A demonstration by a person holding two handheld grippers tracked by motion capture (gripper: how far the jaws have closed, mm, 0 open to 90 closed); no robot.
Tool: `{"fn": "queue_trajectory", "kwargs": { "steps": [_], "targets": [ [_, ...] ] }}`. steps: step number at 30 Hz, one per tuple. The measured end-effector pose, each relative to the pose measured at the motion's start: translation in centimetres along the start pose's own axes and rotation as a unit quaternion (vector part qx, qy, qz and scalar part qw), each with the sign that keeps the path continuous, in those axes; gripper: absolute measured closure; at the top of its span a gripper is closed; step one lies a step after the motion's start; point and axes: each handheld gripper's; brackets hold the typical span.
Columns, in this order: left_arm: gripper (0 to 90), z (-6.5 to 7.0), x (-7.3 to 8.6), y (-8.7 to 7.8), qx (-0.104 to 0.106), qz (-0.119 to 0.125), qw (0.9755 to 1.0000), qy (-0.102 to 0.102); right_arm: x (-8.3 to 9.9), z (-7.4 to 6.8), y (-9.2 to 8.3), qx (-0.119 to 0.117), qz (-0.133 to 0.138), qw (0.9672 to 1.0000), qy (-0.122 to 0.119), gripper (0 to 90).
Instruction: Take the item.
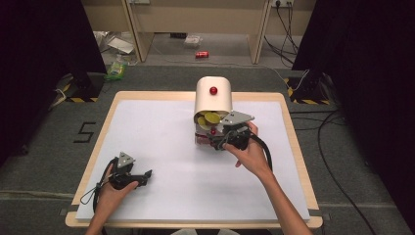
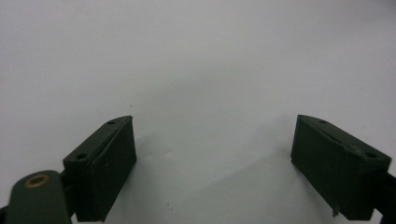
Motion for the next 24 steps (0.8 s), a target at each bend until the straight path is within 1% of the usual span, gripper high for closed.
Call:
{"fn": "queue_trajectory", "kwargs": {
  "steps": [5, 6, 8, 9, 19, 24],
  "targets": [
    [13.2, 0.0, 0.0, 0.0, 0.0, 0.0, 1.0, 0.0, 0.1, -0.4, -0.4, -0.006, -0.006, 1.0, -0.002, 25.4],
    [13.2, 0.0, 0.0, 0.0, 0.0, 0.0, 1.0, 0.0, 0.3, -0.6, -0.7, -0.011, -0.007, 0.9999, -0.003, 25.4],
    [13.2, 0.0, 0.0, 0.0, 0.0, 0.0, 1.0, 0.0, 0.4, -0.8, -0.9, -0.013, -0.005, 0.9999, -0.002, 25.4],
    [13.2, 0.0, 0.0, 0.0, 0.0, 0.0, 1.0, 0.0, 0.7, -1.0, -1.1, -0.016, 0.001, 0.9999, -0.001, 25.4],
    [13.2, 0.0, 0.0, 0.0, 0.0, 0.0, 1.0, 0.0, 1.5, -1.8, -1.9, -0.025, 0.01, 0.9996, 0.002, 25.4],
    [13.2, 0.0, 0.0, 0.0, 0.0, 0.0, 1.0, 0.0, 1.8, -2.2, -2.2, -0.026, 0.011, 0.9996, 0.001, 25.4]
  ]
}}
Point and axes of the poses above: each handheld gripper's, and its own axes: y roughly forward along the jaws, x roughly out of its underside, z roughly to its right, and after that the axes turned 2 degrees about -x, right-handed
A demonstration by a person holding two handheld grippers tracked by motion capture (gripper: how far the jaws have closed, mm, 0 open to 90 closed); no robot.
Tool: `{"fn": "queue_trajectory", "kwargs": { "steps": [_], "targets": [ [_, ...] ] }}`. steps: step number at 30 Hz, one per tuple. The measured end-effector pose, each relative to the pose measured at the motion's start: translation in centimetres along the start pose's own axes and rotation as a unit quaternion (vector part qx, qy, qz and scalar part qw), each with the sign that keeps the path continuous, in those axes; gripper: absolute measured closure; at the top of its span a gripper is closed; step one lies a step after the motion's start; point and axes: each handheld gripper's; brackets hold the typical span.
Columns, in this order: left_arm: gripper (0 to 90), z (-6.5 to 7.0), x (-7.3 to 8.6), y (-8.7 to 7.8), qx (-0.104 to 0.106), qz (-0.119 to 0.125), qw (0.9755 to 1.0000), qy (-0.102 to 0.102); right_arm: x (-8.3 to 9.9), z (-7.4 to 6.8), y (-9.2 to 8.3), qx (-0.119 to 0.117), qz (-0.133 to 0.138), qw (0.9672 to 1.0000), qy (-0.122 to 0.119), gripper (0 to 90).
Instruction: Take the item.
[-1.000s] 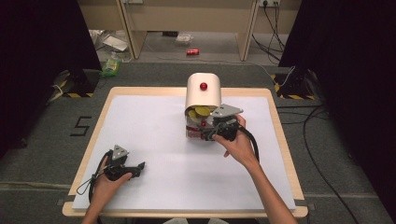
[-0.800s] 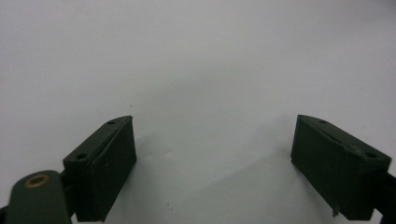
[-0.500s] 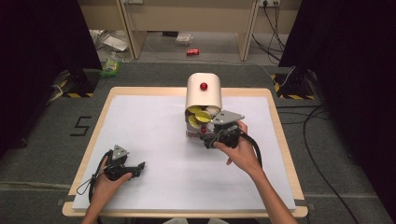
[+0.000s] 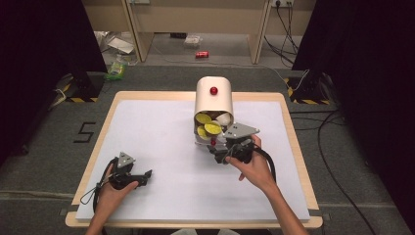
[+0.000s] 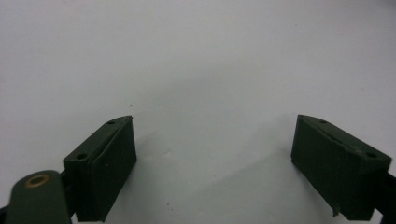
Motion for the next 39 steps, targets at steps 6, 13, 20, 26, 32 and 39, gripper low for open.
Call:
{"fn": "queue_trajectory", "kwargs": {
  "steps": [6, 13, 20, 26, 32, 39],
  "targets": [
    [13.2, 0.0, 0.0, 0.0, 0.0, 0.0, 1.0, 0.0, 0.5, -0.6, -0.4, -0.003, 0.002, 1.0, -0.002, 25.4],
    [13.2, 0.0, 0.0, 0.0, 0.0, 0.0, 1.0, 0.0, 0.8, -1.1, -0.7, -0.006, 0.0, 1.0, -0.003, 25.6],
    [13.2, 0.0, 0.0, 0.0, 0.0, 0.0, 1.0, 0.0, 1.0, -1.4, -0.9, -0.009, -0.003, 0.9999, -0.005, 26.1],
    [13.2, 0.0, 0.0, 0.0, 0.0, 0.0, 1.0, 0.0, 1.2, -1.6, -1.1, -0.011, -0.006, 0.9999, -0.006, 26.3],
    [13.2, 0.0, 0.0, 0.0, 0.0, 0.0, 1.0, 0.0, 1.4, -1.9, -1.3, -0.012, -0.007, 0.9999, -0.005, 26.5],
    [13.2, 0.0, 0.0, 0.0, 0.0, 0.0, 1.0, 0.0, 1.7, -2.2, -1.4, -0.013, -0.011, 0.9998, -0.007, 26.6]
  ]
}}
Point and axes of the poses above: each handheld gripper's, and its own axes: y roughly forward along the jaws, x roughly out of its underside, z roughly to its right, and after that the axes turned 2 degrees about -x, right-handed
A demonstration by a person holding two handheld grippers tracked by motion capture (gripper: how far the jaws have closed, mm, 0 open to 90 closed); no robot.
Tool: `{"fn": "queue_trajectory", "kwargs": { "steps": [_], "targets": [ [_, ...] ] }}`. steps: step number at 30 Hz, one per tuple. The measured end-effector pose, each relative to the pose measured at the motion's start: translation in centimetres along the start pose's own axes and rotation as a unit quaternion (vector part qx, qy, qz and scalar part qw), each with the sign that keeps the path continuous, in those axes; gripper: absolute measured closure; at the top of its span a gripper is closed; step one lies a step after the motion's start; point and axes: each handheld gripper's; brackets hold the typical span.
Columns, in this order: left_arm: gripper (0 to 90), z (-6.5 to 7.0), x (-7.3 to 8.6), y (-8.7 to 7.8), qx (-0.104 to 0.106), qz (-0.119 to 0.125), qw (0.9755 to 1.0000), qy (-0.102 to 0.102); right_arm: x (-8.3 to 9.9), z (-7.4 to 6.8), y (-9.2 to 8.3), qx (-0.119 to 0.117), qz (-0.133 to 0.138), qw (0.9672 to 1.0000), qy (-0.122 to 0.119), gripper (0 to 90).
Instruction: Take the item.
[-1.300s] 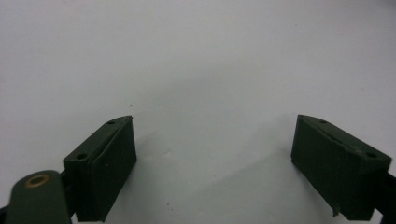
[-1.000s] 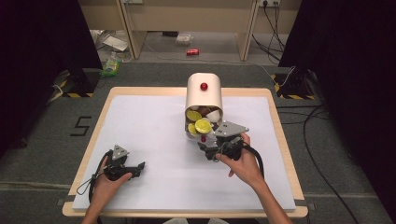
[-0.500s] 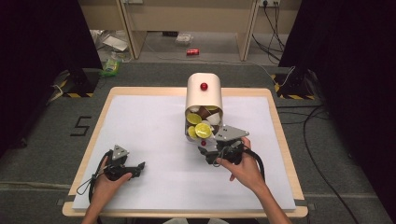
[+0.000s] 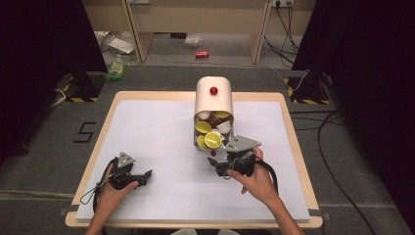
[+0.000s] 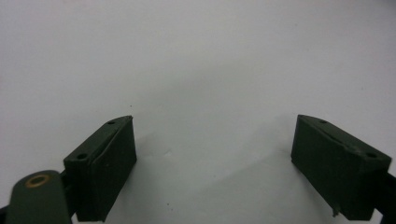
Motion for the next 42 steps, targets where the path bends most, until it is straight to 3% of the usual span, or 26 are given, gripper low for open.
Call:
{"fn": "queue_trajectory", "kwargs": {
  "steps": [17, 27, 42],
  "targets": [
    [13.3, 0.0, 0.0, 0.0, 0.0, 0.0, 1.0, 0.0, 0.3, -0.4, 0.0, 0.002, -0.001, 1.0, 0.001, 26.7],
    [13.2, 0.0, 0.0, 0.0, 0.0, 0.0, 1.0, 0.0, 0.2, 0.1, -0.3, -0.001, 0.012, 0.9997, 0.02, 27.4],
    [13.2, 0.0, 0.0, 0.0, 0.0, 0.0, 1.0, 0.0, -1.3, 0.6, 0.4, 0.003, 0.029, 0.9991, 0.031, 29.1]
  ]
}}
Point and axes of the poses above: each handheld gripper's, and its own axes: y roughly forward along the jaws, x roughly out of its underside, z roughly to its right, and after that the axes turned 2 degrees about -x, right-handed
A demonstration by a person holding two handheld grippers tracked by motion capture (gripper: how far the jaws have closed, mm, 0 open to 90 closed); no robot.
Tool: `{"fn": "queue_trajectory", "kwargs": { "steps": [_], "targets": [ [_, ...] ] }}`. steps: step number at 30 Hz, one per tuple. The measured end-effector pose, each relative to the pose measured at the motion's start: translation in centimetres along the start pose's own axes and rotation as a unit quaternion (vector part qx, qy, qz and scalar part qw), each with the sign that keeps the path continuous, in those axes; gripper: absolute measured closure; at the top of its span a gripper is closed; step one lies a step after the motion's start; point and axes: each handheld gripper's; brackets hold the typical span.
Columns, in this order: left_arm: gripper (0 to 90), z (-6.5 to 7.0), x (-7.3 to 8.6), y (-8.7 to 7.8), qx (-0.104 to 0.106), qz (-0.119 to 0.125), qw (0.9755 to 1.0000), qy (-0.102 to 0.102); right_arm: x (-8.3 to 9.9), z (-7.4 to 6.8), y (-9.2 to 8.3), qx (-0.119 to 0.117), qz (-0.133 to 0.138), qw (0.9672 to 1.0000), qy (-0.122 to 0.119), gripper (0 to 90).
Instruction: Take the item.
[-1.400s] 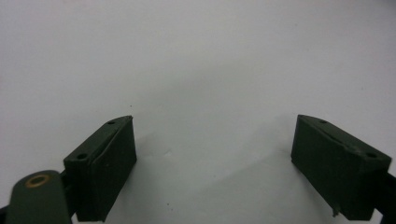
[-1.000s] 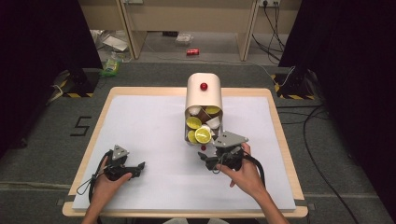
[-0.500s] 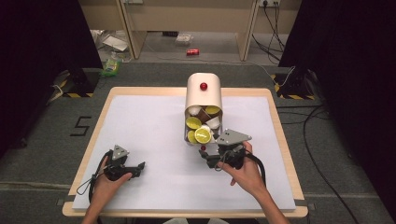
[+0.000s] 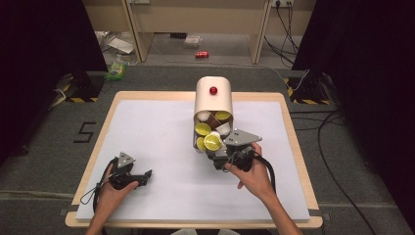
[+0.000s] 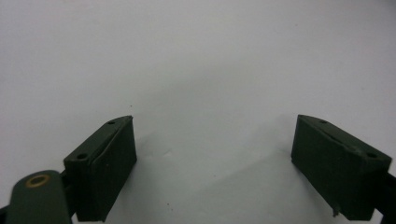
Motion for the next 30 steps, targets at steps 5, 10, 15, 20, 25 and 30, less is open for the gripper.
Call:
{"fn": "queue_trajectory", "kwargs": {
  "steps": [5, 10, 15, 20, 25, 30],
  "targets": [
    [13.2, 0.0, 0.0, 0.0, 0.0, 0.0, 1.0, 0.0, -0.6, 0.1, 0.4, 0.003, 0.004, 1.0, 0.005, 29.5],
    [13.2, 0.0, 0.0, 0.0, 0.0, 0.0, 1.0, 0.0, -1.0, 0.3, 1.1, 0.014, 0.002, 0.9998, 0.01, 30.1],
    [13.2, 0.0, 0.0, 0.0, 0.0, 0.0, 1.0, 0.0, -1.4, 0.4, 2.0, 0.018, -0.002, 0.9997, 0.015, 30.5],
    [13.2, 0.0, 0.0, 0.0, 0.0, 0.0, 1.0, 0.0, -1.2, 0.5, 2.8, 0.024, -0.014, 0.9995, 0.016, 31.4],
    [13.2, 0.0, 0.0, 0.0, 0.0, 0.0, 1.0, 0.0, -1.0, 0.8, 3.1, 0.025, -0.019, 0.9993, 0.022, 32.4],
    [13.2, 0.0, 0.0, 0.0, 0.0, 0.0, 1.0, 0.0, -0.9, 1.0, 3.3, 0.023, -0.02, 0.9991, 0.029, 33.4]
  ]
}}
Point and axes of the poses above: each handheld gripper's, and its own axes: y roughly forward along the jaws, x roughly out of its underside, z roughly to its right, and after that the axes turned 2 degrees about -x, right-handed
